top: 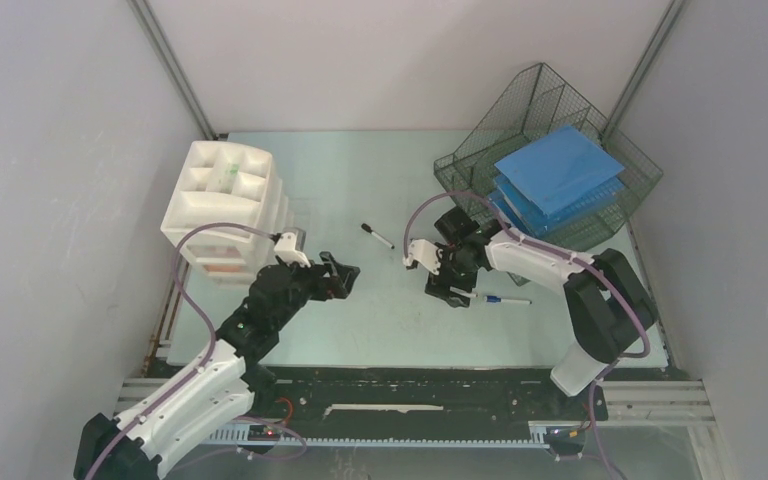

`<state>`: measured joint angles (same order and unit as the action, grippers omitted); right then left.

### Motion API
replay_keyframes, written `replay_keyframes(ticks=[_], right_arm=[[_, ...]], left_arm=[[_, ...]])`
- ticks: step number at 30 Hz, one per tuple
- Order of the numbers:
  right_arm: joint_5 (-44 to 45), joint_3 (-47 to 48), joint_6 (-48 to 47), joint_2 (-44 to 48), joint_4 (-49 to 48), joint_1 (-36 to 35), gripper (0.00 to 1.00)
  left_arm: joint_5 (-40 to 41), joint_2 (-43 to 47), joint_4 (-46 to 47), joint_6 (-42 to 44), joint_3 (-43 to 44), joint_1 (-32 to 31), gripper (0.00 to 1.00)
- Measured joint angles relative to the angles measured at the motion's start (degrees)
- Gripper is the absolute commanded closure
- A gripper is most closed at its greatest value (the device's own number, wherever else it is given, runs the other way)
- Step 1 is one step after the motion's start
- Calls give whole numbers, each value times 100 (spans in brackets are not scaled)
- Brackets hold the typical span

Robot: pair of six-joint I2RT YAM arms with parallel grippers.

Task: Organize the desk
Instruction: Pick up the stationery from the center of the board.

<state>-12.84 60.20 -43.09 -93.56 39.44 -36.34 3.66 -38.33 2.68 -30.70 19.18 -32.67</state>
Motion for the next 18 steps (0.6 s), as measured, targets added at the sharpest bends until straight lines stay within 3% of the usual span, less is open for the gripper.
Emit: replay_keyframes(ticks=[5, 11, 18], right_arm=[[223, -4, 55, -240, -85, -136, 30], [431, 13, 166, -584, -105, -179, 55], [511, 258, 297, -809, 81, -190, 77]], left_arm=[[-52, 116, 118, -90, -114, 0, 3], [-96, 317, 262, -192, -212, 0, 0], [-223, 577, 702, -479, -525, 2, 0]])
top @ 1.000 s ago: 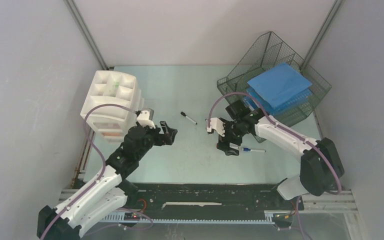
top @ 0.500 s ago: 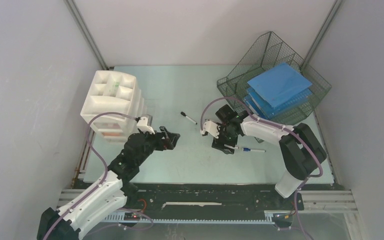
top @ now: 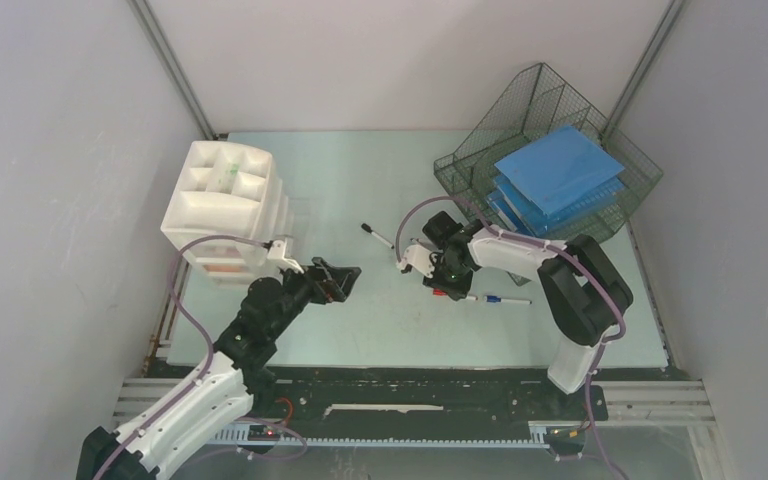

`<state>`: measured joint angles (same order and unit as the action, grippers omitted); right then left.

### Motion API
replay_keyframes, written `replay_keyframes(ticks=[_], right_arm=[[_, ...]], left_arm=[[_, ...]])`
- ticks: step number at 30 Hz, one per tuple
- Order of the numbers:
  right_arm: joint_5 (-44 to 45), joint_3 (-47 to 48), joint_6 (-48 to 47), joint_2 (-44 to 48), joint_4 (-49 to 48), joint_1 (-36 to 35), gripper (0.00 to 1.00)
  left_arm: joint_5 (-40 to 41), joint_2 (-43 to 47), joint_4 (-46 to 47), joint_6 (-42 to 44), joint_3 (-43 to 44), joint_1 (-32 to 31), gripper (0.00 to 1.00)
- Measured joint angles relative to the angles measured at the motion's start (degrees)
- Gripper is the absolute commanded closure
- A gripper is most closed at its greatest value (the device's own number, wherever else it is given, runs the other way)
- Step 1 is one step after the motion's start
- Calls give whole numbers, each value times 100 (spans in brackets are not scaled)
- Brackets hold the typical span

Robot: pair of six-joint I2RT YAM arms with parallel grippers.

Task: Organize the desk
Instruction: Pick up the stationery from the center of the board.

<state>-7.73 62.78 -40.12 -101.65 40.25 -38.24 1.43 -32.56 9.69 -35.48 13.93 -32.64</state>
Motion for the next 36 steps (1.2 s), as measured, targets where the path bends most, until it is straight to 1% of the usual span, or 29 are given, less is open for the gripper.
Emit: replay_keyframes(ticks=[1, 3, 4, 5, 11, 15, 20, 26, 31, 36], right_arm=[[13, 35, 17, -24, 35, 0, 82], [28, 83, 48, -68, 83, -2, 95], [52, 120, 68, -87, 116, -4, 99], [83, 149, 90, -107, 136, -4, 100], [131, 221, 197, -136, 186, -2, 100], [-155, 400, 243, -133, 424, 68, 100], [-990, 719, 260, 9, 798, 280, 100], [-2363, 831, 299, 697, 1084, 656, 100], [-3648, 883, 407, 1329, 1165, 929, 100], [-4699, 896, 476, 1569, 1202, 1193, 100]], left_arm=[[-20, 11, 61, -50, -39, 0, 0], [-83, 7, 190, -118, -109, 0, 0], [-127, 4, 258, -170, -146, 0, 0], [-175, 2, 356, -225, -195, 0, 0], [-470, -125, 973, -573, -474, 2, 0], [-717, -326, 1478, -811, -647, 4, 0], [-1075, -678, 2140, -1062, -741, 4, 1], [-1390, -1067, 2892, -1217, -763, -109, 2], [-1427, -1379, 3515, -1252, -761, -525, 3], [-1255, -1762, 4044, -1266, -673, -957, 3]])
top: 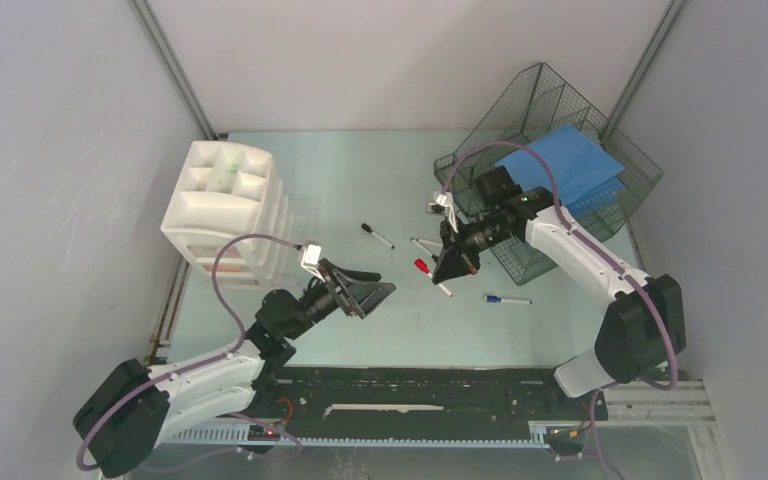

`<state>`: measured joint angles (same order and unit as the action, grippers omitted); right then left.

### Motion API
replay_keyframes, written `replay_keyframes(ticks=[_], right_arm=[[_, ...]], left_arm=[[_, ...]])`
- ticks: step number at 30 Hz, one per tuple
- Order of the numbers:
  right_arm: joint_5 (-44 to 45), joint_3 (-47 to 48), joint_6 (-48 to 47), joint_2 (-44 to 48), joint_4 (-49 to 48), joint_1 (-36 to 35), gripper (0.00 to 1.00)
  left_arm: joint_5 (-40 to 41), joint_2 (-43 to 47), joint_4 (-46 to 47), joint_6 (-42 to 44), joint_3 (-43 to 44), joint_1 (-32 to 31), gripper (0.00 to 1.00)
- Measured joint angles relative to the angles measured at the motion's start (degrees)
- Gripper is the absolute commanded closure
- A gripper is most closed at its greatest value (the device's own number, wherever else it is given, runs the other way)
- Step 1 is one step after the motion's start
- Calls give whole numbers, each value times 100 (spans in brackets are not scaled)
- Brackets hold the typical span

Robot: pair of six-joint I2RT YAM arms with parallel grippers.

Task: Organize the desk
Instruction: Pick up the stationery from the center of the board, then place the stationery in the drawer.

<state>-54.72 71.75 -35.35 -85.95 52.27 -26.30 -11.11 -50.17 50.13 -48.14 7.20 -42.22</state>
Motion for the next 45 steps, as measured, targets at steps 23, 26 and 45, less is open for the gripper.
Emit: replay_keyframes(ticks=[23, 26, 45], right_arm=[[-1294, 0, 76, 0, 181, 197, 100], [-1283, 0, 79, 0, 195, 197, 100], [-1023, 0, 98, -7, 308, 234, 51]], left_arm=[[538, -3045, 2546, -782, 1320, -868, 64], [446, -3202, 2651, -863, 1462, -922, 85], [625, -3049, 2463, -772, 1307, -944, 100]])
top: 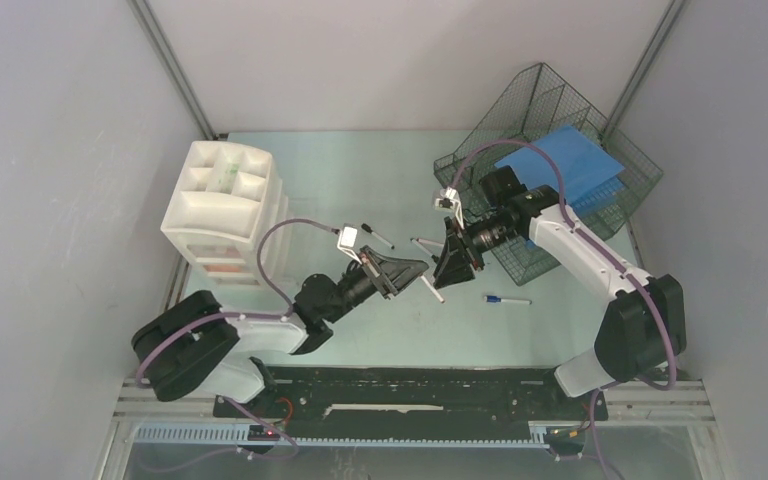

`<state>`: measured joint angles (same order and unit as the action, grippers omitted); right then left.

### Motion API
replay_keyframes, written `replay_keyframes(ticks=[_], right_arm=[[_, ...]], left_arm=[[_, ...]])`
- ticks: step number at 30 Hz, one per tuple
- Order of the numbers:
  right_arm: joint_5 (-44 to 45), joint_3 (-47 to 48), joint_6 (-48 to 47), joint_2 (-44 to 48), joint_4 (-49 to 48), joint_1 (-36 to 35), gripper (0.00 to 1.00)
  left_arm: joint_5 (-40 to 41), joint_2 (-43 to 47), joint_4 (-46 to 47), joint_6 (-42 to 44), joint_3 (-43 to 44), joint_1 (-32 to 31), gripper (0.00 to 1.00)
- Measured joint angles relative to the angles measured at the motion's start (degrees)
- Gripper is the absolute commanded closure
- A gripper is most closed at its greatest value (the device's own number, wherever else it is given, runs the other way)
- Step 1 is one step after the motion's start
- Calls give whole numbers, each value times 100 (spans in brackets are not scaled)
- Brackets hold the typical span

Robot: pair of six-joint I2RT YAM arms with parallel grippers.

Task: Organize the desk
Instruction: Place the stationery in the drawer.

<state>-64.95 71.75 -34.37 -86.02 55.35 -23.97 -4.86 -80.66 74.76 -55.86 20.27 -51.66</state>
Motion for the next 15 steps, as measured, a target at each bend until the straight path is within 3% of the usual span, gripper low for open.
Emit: replay_keyframes(ticks=[7, 15], right_arm=[[466, 0, -70, 81, 7, 0, 50], [964, 0, -186, 293, 11, 0, 51]], left_arm=[[638, 1032, -1539, 463, -136, 2, 100], [1932, 2413, -4509, 1388, 103, 9, 100]])
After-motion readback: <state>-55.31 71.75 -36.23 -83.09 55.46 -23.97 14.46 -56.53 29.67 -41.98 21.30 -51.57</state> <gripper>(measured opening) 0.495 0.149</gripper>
